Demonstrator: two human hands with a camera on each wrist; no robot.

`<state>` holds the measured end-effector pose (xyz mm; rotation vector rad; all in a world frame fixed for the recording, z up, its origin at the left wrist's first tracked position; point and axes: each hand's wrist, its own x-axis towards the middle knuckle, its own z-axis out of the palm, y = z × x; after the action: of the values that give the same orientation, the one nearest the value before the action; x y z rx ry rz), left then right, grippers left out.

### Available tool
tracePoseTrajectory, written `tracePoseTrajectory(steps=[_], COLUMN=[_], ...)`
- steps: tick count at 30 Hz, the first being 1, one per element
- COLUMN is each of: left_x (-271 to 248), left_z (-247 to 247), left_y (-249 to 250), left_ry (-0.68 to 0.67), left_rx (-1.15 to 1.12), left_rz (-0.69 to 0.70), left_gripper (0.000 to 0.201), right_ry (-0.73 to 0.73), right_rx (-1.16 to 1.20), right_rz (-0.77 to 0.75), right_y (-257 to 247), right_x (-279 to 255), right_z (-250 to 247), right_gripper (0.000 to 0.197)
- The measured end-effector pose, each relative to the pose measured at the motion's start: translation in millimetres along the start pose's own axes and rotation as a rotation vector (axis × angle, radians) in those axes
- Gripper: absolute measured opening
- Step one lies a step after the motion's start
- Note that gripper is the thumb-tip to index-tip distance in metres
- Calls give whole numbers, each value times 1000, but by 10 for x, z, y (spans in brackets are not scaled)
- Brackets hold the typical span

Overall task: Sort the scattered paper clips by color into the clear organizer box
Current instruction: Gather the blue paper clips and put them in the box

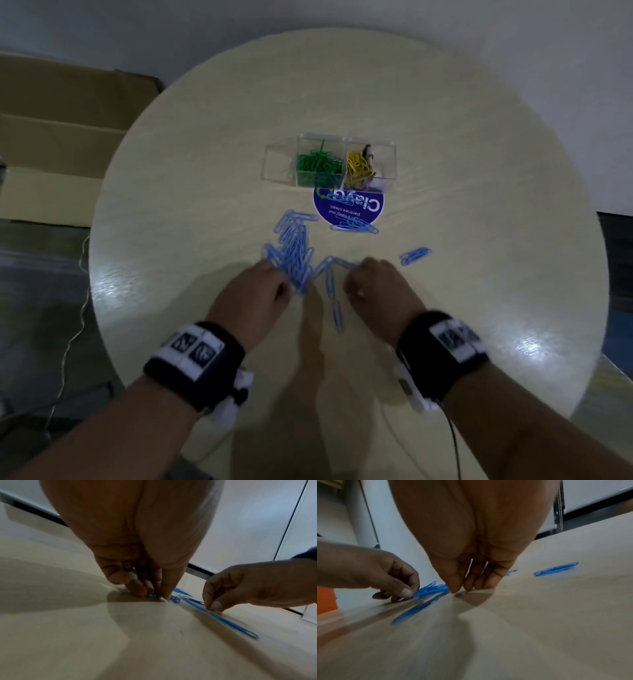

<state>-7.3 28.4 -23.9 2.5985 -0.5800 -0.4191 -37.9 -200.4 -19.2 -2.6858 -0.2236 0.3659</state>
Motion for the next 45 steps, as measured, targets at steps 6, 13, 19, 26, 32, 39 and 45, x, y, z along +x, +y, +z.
tracePoseTrajectory(steps=[6,13,19,26,32,39,45], left_x=[283,368,585,1017,833,606,824], left_z=[-325,-114,-124,-200,-191,-291,-235], left_y=[-129,162,199,-68,-108,-174,88], left_ry=[199,-3,177,135,125,172,220], left_rx=[-90,-90,-171,191,149,-68,-397], left_rz=[-254,-277,-206,-113,9,-261,-376], left_gripper=[13,35,25,43,8,4,4], right_ry=[240,78,228,3,101,137,86], right_rx=[115,131,202,-116,68,122,79], right_rz=[336,411,333,268,220,418,241], right_y=[468,326,353,342,296,255,151], right_x=[15,166,502,765,580,412,573], right_z=[-466,-201,-320,-300,-192,-195,-203], right_gripper=[44,21,30,75,23,72,39])
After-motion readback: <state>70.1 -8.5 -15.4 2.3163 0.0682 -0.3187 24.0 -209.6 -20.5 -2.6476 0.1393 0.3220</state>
